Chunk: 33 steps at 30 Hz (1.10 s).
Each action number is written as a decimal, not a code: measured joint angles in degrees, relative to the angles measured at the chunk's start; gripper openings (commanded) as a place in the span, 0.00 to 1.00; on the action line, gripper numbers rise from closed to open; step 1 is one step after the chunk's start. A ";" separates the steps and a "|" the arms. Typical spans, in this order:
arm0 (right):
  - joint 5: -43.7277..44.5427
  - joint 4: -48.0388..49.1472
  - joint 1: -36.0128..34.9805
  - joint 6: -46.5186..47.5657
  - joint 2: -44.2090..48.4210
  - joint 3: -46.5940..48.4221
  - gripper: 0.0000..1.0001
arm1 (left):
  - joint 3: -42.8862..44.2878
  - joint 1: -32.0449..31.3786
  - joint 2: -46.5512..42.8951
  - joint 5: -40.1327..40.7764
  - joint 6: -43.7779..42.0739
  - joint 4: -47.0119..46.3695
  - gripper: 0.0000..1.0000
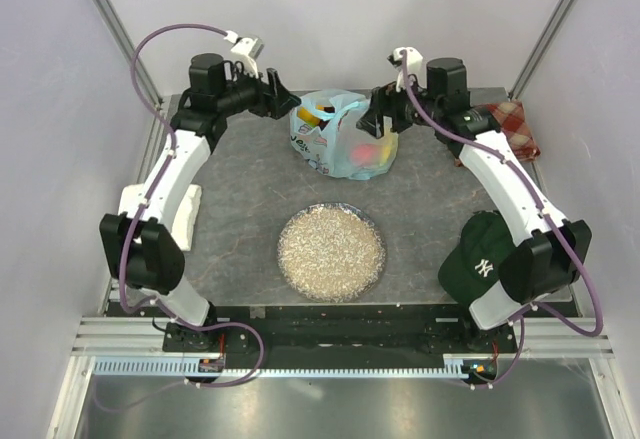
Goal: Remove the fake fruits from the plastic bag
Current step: Adjust the plastic bag at the center of the board.
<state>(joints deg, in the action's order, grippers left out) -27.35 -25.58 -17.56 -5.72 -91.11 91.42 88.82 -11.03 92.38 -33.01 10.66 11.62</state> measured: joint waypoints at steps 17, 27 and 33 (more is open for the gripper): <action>5.35 -0.76 -5.97 36.59 -6.01 5.64 0.45 | 5.70 -1.81 6.51 -8.17 -36.48 0.04 0.79; 5.20 -0.87 -7.65 43.06 -5.33 -0.09 0.13 | 6.29 -3.74 11.98 -12.37 -46.69 3.08 0.78; 5.81 -1.70 -9.81 45.94 -0.13 -8.76 0.12 | 8.52 -6.54 14.93 -12.48 -52.37 4.94 0.73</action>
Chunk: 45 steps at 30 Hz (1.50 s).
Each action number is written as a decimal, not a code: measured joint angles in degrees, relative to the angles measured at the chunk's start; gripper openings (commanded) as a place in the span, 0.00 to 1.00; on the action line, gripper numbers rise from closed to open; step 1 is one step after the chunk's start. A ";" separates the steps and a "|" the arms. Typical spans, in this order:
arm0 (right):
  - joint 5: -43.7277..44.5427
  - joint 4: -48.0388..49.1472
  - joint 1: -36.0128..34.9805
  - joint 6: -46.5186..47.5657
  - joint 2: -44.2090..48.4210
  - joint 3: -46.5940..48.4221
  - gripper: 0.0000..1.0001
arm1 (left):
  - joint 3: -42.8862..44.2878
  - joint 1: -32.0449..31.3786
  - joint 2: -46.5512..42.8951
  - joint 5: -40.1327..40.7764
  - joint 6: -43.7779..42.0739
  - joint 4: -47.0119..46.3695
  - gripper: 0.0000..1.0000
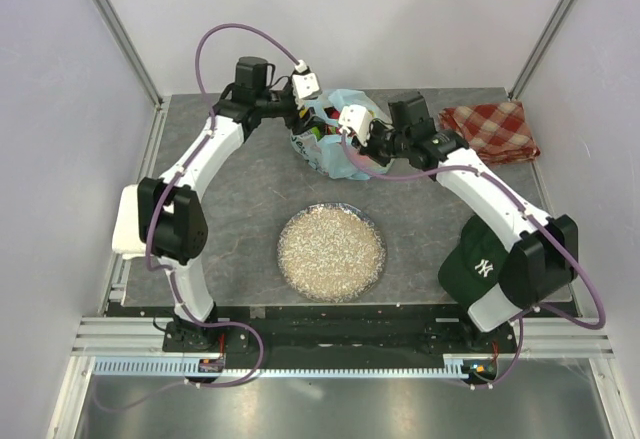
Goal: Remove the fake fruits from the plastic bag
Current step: Adjust the plastic bag at the center of the board.
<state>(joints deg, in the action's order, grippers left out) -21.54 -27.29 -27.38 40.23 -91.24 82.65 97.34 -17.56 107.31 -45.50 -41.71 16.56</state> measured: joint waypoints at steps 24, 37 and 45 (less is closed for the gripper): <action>8.87 -3.67 -0.55 23.32 16.26 -24.76 0.00 | 11.87 -2.51 7.41 17.79 13.86 -4.42 0.02; 14.80 -4.57 17.73 47.06 2.45 -16.72 0.00 | 13.70 -2.16 1.55 20.02 41.44 -5.09 0.02; 16.26 -6.58 20.94 52.89 5.42 -14.51 0.88 | 4.31 -2.16 -7.50 19.41 48.26 -4.00 0.40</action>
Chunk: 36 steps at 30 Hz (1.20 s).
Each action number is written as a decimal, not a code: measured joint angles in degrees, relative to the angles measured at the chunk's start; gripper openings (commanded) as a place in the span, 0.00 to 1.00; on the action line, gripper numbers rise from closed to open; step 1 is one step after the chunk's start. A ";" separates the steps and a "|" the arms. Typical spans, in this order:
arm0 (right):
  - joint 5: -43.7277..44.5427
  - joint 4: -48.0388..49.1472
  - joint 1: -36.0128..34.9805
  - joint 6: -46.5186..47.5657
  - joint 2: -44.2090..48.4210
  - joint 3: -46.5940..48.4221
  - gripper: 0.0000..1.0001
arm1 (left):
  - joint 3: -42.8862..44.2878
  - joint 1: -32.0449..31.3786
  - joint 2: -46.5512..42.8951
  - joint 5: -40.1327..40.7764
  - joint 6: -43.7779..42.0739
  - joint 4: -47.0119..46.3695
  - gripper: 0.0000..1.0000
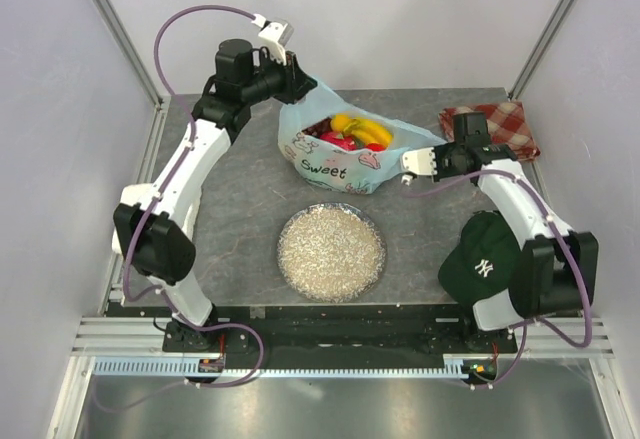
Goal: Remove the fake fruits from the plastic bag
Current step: Adjust the plastic bag at the center of the board.
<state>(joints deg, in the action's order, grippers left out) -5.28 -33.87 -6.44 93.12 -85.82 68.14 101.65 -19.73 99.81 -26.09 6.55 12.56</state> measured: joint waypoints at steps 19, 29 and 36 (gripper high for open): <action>-19.96 -8.83 -17.14 -38.10 2.80 35.80 0.49 | -5.16 0.96 -8.50 0.35 3.76 2.14 0.58; -22.45 -16.26 -21.20 -40.48 -15.72 36.89 0.13 | -6.56 9.53 -14.21 1.16 4.76 2.36 0.40; -19.34 -18.78 -22.05 -39.98 -24.33 40.28 0.10 | -12.59 13.70 -18.40 2.03 4.76 2.36 0.41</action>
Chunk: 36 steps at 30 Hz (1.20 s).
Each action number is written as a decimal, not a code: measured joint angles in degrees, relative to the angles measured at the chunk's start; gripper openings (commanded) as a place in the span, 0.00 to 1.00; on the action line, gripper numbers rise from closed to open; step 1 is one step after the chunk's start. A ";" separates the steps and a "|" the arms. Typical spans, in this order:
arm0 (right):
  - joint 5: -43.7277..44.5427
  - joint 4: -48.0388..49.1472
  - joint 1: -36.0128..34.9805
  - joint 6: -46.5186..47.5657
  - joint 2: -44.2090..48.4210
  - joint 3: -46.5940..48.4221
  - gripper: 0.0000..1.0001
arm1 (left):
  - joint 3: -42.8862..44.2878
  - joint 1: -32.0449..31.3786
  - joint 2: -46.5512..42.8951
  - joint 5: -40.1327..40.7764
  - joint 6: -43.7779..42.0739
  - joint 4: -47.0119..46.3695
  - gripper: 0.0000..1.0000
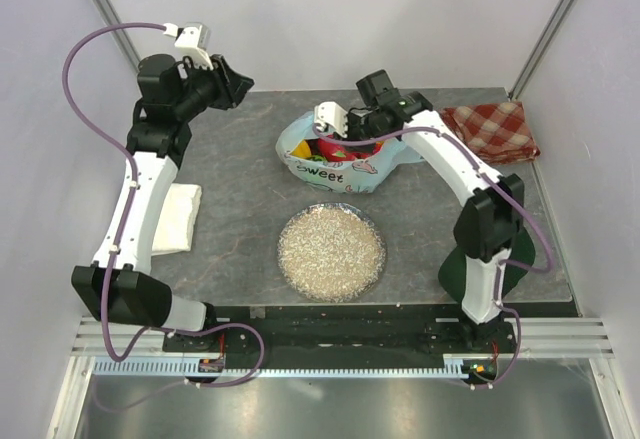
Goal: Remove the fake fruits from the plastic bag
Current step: Adjust the plastic bag at the center of the board.
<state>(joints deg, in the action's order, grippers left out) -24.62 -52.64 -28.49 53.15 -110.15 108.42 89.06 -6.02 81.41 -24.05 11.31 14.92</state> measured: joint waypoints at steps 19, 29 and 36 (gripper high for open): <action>20.04 19.41 1.40 -4.04 -20.76 15.08 0.53 | -9.07 1.84 -2.69 -0.63 0.09 -0.17 0.48; 21.97 35.78 1.16 -13.51 -6.78 2.03 0.65 | -10.29 1.81 0.79 -12.20 4.44 -5.22 0.54; 15.23 33.09 0.09 -13.62 7.04 -4.94 0.20 | -9.73 1.77 5.33 -14.03 5.97 -5.81 0.54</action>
<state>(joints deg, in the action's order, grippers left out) -9.39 -19.55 -28.40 39.53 -103.11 103.48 79.33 -4.25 86.74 -38.09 17.28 9.10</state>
